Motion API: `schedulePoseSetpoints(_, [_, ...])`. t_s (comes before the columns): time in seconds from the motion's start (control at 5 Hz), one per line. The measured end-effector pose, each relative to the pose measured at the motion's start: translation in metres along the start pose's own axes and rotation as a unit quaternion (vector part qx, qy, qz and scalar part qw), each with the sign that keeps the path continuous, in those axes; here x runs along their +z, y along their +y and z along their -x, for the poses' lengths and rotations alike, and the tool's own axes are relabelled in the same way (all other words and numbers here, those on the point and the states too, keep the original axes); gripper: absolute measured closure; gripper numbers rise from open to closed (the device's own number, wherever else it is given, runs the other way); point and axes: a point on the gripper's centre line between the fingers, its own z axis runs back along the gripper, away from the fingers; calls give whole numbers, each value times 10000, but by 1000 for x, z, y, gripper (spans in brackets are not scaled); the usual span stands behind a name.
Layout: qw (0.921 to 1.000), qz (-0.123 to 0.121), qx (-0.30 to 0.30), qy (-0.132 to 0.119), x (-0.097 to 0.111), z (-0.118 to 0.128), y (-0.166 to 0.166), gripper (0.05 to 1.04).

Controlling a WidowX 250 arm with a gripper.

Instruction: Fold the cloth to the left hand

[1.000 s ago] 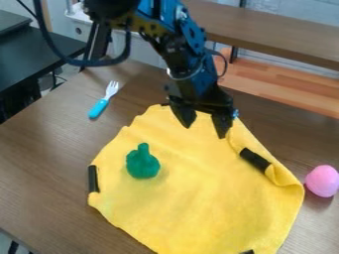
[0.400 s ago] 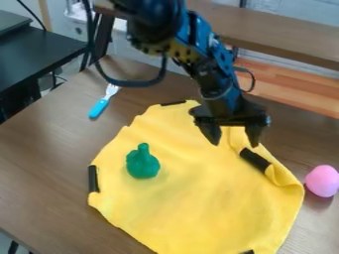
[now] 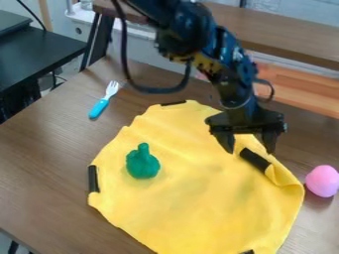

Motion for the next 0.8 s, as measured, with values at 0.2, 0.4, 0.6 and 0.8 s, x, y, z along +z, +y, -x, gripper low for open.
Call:
schedulePoseSetpoints(0.2, [9993, -273, 251, 3, -5, 0, -1, 84])
schedulePoseSetpoints(0.4, [9978, -380, 539, 40, -17, 1, 2, 84])
schedulePoseSetpoints(0.6, [9969, -423, 660, -47, -24, -6, 2, 84])
schedulePoseSetpoints(0.8, [9961, -542, 698, 36, -34, -5, 6, 137])
